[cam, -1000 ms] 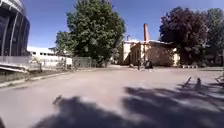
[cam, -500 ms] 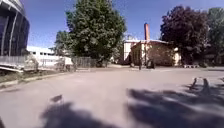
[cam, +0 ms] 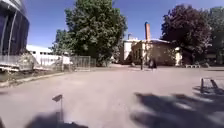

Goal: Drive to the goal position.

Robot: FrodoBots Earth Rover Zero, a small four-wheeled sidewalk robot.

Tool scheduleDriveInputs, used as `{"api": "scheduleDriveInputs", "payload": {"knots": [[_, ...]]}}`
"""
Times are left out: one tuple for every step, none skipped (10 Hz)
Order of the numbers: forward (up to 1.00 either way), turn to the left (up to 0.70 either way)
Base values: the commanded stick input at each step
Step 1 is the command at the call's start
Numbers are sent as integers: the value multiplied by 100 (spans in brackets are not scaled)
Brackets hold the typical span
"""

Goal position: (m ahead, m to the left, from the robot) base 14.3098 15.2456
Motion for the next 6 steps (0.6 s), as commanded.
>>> {"api": "scheduleDriveInputs", "payload": {"knots": [[60,0],[60,0],[60,0],[60,0],[60,0],[60,0]]}}
